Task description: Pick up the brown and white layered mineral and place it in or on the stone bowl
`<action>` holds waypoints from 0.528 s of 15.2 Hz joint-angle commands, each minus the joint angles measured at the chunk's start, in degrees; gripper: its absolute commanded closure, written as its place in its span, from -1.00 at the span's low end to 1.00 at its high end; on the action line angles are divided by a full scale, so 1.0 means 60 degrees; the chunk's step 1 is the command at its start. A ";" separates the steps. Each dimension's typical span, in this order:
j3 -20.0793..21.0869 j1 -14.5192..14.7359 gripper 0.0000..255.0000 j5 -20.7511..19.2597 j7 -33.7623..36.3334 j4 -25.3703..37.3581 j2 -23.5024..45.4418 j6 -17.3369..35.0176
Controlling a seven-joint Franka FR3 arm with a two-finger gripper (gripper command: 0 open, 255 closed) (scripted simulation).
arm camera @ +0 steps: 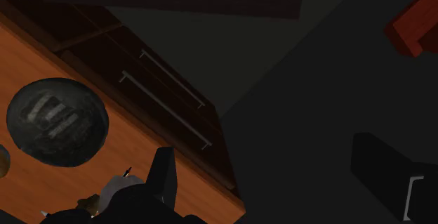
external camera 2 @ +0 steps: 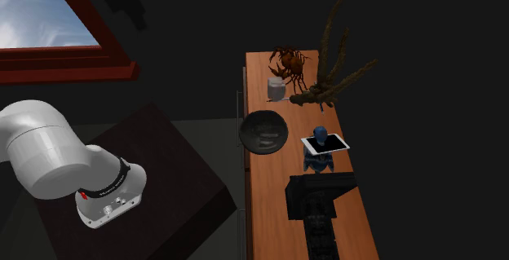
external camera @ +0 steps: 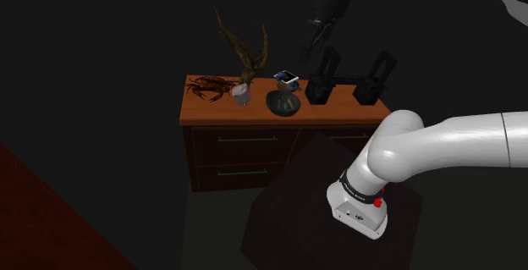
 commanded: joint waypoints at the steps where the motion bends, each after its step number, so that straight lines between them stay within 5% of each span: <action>1: 0.0000 0.0000 -1.00 0.0000 0.0000 0.0000 0.0000 0.0000; 8: -0.0889 0.0079 -1.00 -0.0691 -0.1982 -0.0881 0.1158 0.1910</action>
